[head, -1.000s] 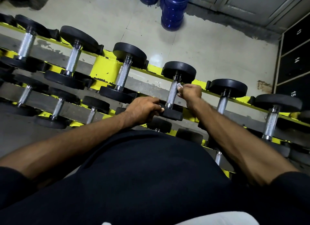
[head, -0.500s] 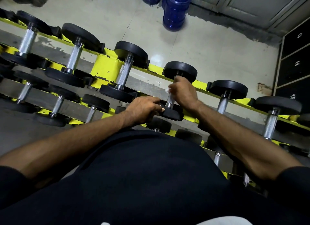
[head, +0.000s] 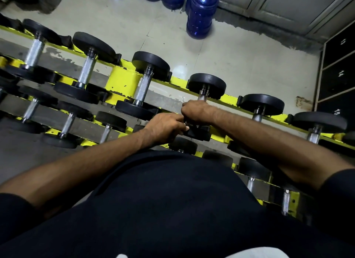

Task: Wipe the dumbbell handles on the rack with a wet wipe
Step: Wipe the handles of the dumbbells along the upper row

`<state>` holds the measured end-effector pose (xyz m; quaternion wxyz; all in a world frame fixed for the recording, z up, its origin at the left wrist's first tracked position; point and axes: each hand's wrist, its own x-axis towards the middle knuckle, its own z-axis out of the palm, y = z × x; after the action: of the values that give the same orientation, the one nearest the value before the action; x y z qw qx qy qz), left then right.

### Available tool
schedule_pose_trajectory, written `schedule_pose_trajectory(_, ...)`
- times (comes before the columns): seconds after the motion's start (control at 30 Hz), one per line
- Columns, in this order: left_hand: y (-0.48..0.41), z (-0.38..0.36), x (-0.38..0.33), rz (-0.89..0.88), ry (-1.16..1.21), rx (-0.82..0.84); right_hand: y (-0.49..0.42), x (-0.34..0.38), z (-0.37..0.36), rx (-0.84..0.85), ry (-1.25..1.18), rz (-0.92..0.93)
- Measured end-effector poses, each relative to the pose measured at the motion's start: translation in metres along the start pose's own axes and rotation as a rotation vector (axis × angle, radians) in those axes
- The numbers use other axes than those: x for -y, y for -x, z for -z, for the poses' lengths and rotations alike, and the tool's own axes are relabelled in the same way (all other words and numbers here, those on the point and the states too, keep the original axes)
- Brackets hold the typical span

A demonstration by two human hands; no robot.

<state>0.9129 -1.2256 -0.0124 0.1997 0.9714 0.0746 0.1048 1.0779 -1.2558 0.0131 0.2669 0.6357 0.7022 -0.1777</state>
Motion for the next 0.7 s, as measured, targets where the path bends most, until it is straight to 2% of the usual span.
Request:
schedule_pose_trajectory(0.03, 0.000, 0.000, 0.000, -0.004, 0.001, 0.004, 0.002, -0.001, 0.000, 0.003, -0.058, 0.007)
schedule_pose_trajectory(0.1, 0.000, 0.001, 0.000, -0.003, 0.003, 0.009, 0.005, -0.010, 0.000, -0.099, -0.151, -0.073)
schedule_pose_trajectory(0.2, 0.001, 0.001, -0.001, 0.016, 0.011, 0.015, 0.008, -0.033, -0.014, -0.420, -0.299, -0.300)
schedule_pose_trajectory(0.27, 0.001, 0.000, -0.001, 0.015, 0.008, 0.024, 0.018, -0.036, -0.031, -0.557, -0.417, -0.355)
schedule_pose_trajectory(0.4, 0.000, 0.002, 0.002, 0.017, -0.001, 0.052, 0.044, -0.012, -0.063, -0.580, -0.714, -0.285)
schedule_pose_trajectory(0.47, -0.001, 0.002, 0.002, 0.025, 0.002, 0.069, 0.040, -0.013, -0.067, -0.653, -0.934, -0.430)
schedule_pose_trajectory(0.6, -0.001, 0.003, -0.001, 0.043, 0.005, 0.081, 0.010, -0.035, -0.073, -0.749, -1.516, -0.900)
schedule_pose_trajectory(0.7, -0.002, 0.006, -0.001, 0.032, 0.006, 0.070, 0.010, -0.034, -0.086, -0.542, -1.842, -0.936)
